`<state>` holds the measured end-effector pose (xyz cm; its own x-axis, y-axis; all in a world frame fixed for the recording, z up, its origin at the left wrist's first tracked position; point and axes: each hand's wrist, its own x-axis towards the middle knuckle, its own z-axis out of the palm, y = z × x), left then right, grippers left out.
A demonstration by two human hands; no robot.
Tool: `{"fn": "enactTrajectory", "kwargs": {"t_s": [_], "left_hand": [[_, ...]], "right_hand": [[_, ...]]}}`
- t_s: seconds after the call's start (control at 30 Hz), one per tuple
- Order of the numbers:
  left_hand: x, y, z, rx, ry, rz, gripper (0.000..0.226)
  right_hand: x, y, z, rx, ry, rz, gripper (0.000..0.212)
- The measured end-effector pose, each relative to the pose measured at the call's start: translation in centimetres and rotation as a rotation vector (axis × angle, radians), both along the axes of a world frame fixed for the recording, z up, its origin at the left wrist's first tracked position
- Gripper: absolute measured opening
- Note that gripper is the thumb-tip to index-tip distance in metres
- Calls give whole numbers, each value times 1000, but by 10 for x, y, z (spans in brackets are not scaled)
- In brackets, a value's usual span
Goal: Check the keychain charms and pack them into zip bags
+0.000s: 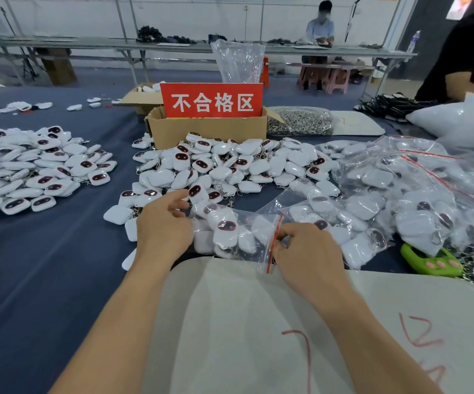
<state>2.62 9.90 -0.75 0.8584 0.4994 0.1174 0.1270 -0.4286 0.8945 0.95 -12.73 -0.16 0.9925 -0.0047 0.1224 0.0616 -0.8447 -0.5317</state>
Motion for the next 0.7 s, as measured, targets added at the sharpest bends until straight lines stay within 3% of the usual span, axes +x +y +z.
{"fn": "enactTrajectory", "kwargs": {"t_s": [0.17,0.3,0.4,0.57,0.7], "left_hand": [[-4,4,3,159,28,-149,56],[-9,4,7,253,105,-369,68],[-8,9,7,311,176,-411,72],[-8,11,2,265,290,-427,105],[-4,5,-2,407,217,-392,84]], "right_hand": [[0,0,0,-4,12,0,12],[1,-1,-1,20,18,5,14],[3,-2,-3,58,26,4,24],[5,-2,-3,64,43,-8,18],[7,-3,-4,69,76,-9,18]]}}
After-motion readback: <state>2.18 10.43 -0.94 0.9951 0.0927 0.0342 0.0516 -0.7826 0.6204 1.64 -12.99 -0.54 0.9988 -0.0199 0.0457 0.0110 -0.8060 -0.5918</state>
